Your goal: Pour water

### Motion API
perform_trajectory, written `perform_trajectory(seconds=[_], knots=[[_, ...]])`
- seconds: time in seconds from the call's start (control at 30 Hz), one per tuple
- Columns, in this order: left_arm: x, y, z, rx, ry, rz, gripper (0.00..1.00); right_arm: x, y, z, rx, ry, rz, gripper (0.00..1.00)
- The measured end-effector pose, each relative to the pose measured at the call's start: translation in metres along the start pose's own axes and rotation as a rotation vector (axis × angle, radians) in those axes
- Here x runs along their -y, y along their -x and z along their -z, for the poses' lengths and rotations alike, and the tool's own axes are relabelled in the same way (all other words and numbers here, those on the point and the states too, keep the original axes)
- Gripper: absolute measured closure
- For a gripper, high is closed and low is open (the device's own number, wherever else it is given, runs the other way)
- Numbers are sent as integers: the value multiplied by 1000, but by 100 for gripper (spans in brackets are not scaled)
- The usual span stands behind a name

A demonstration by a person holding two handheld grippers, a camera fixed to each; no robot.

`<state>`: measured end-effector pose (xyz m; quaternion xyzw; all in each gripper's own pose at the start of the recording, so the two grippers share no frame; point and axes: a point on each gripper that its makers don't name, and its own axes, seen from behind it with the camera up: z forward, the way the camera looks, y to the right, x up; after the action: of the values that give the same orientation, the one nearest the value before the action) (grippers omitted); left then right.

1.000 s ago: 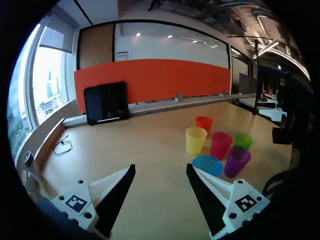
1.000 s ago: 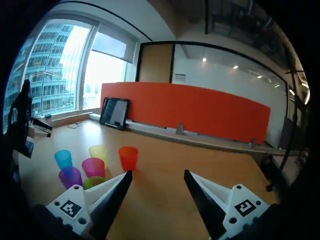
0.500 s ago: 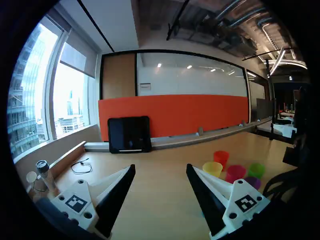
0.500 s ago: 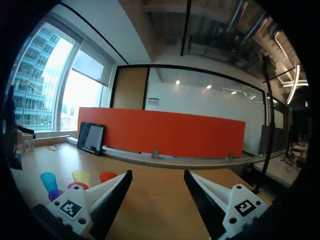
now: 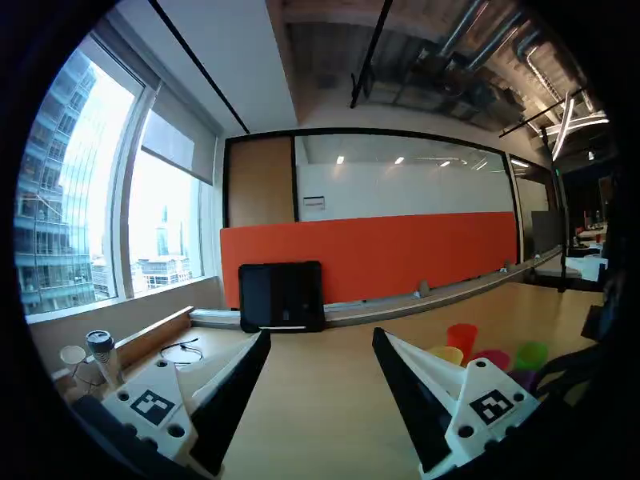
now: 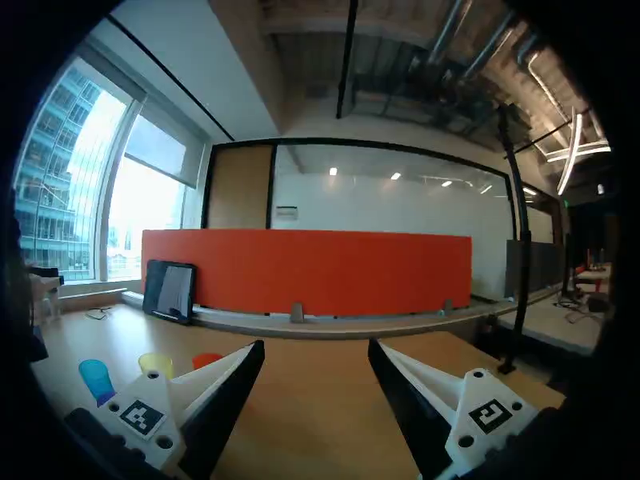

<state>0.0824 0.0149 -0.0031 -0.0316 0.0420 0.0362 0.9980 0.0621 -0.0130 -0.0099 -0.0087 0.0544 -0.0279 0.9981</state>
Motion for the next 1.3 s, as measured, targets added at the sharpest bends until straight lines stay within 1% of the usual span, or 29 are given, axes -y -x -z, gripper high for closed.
perform_trajectory(seconds=[0.1, 0.27, 0.4, 0.6, 0.77, 1.13, 1.3], knots=[[1, 8, 0, 4, -17, -7, 6, -2, 6, 4, 9, 7, -2, 0], [-1, 21, 0, 11, -27, -16, 6, -3, 10, 8, 18, 18, -2, 0], [-3, 30, 2, 11, -37, -18, 6, 1, 11, 10, 26, 9, -17, 0], [-8, 44, 4, 14, -31, 4, 6, 5, 10, 12, 32, 3, -35, 0], [-10, 56, 4, 20, -30, 27, 6, 6, 11, 16, 40, 9, -29, 0], [-5, 76, 3, 31, -41, 65, 6, 6, 7, 18, 40, 17, -10, 0], [-3, 80, 3, 36, -42, 68, 6, 7, 1, 18, 31, 18, -7, 0]])
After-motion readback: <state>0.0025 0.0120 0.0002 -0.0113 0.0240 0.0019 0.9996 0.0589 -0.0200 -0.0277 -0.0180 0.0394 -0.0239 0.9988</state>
